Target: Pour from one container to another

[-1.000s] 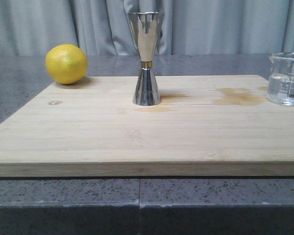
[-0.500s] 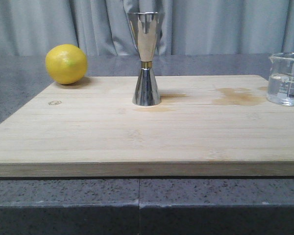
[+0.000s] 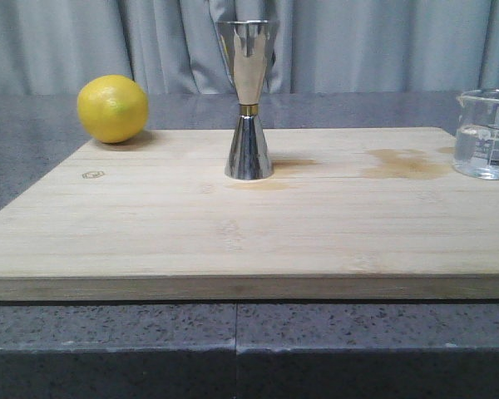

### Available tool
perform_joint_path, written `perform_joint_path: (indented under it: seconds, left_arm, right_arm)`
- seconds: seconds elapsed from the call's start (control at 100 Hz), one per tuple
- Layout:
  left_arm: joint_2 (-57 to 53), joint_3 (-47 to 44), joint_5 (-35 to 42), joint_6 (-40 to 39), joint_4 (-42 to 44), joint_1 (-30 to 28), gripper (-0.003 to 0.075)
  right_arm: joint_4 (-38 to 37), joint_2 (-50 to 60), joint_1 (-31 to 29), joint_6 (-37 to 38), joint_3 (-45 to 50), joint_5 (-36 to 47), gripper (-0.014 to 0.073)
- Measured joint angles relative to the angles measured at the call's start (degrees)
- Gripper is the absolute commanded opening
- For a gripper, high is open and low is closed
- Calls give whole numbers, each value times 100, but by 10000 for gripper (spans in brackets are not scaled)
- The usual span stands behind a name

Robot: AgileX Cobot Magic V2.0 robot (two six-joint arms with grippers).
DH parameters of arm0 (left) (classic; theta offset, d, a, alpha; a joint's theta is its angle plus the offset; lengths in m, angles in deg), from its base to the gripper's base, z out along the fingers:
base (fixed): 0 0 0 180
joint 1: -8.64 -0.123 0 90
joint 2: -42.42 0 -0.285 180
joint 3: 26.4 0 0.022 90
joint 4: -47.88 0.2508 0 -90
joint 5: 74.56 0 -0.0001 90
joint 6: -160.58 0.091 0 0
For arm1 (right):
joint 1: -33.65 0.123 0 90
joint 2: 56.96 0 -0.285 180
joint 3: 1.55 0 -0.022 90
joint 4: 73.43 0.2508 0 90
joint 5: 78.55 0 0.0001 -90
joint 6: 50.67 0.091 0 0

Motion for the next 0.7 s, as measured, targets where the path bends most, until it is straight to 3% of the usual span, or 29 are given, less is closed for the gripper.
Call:
perform_joint_path:
  seconds: [0.13,0.21,0.7]
  left_arm:
    - [0,0,-26,0,130,0,346]
    - [0,0,-26,0,167,0,475]
    - [0,0,-34,0,192,-14,492]
  right_arm:
    - [10,0,0,0,0,-11,402]
    - [19,0,0,0,0,-49,476]
    - [19,0,0,0,0,-98,480]
